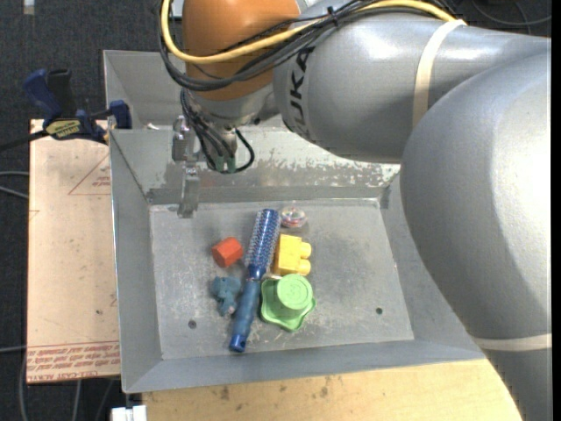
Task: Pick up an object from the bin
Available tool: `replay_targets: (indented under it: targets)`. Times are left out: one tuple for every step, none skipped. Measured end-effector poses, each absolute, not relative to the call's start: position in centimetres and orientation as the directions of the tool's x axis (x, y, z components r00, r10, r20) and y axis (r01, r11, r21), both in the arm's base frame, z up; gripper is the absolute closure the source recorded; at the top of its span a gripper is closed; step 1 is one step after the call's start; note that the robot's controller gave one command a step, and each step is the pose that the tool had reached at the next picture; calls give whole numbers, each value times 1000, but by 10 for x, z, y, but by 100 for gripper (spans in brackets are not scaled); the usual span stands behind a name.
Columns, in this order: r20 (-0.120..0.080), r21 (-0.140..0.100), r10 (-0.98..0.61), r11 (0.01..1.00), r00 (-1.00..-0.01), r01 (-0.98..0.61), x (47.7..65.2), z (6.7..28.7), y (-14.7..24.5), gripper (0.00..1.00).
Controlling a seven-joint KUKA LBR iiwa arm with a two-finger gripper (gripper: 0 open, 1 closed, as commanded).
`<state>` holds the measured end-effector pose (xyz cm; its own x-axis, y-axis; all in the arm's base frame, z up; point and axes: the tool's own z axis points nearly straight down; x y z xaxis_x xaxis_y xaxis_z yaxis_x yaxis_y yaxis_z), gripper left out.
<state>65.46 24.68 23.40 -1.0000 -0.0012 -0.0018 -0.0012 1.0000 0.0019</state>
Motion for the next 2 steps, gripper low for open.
replay_targets:
  targets:
    - [4,-1,-482,876,-876,-482,626,158,153,0]
    - [-3,-1,-864,503,-503,-864,654,131,115,0]
